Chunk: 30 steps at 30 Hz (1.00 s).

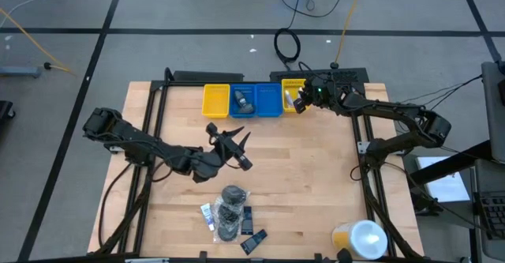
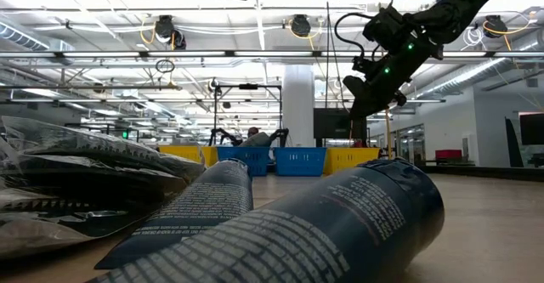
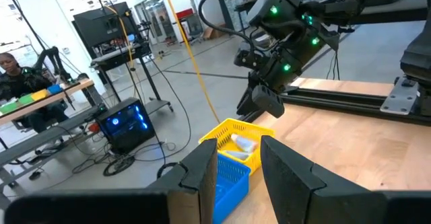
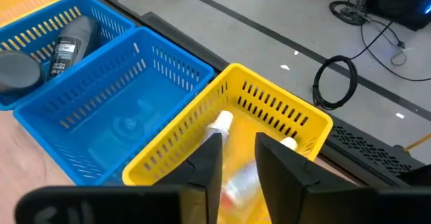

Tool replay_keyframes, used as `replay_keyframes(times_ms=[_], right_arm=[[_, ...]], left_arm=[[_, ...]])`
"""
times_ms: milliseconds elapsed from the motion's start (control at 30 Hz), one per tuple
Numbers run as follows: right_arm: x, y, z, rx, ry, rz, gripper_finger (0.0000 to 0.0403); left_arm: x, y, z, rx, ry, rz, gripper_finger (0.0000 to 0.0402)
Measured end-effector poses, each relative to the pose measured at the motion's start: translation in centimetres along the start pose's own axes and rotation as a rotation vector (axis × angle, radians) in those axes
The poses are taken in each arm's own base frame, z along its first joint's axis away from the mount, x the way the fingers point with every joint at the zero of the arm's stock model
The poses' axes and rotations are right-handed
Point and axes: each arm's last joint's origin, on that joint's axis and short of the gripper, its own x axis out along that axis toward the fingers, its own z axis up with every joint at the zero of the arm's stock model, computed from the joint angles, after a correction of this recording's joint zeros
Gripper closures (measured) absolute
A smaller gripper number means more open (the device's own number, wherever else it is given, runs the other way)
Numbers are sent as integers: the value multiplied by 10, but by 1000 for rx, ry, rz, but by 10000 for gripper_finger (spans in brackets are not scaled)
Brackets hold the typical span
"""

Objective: Pick & Place Travel size toiletries
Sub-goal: Put the black hairbrush into the right blue bin

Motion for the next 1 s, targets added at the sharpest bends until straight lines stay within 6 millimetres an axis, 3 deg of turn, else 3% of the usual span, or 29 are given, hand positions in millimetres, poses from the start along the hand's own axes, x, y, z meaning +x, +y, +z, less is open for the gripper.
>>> replay_keyframes(times_ms=[300, 500, 700, 1000], right_arm=[[-2, 8, -1, -18, 2, 47, 307], [-3, 18, -2, -58, 17, 226, 307], [-6, 29, -4, -77, 27, 327, 307], [-11, 43, -4, -103, 4, 375, 307]], left_arm=[[-1, -5, -15, 7, 87, -160, 286], [-6, -9, -33, 146, 239, -443, 286], [-17, -8, -56, 247, 507, -770, 286], [-34, -1, -74, 280, 775, -816, 286]])
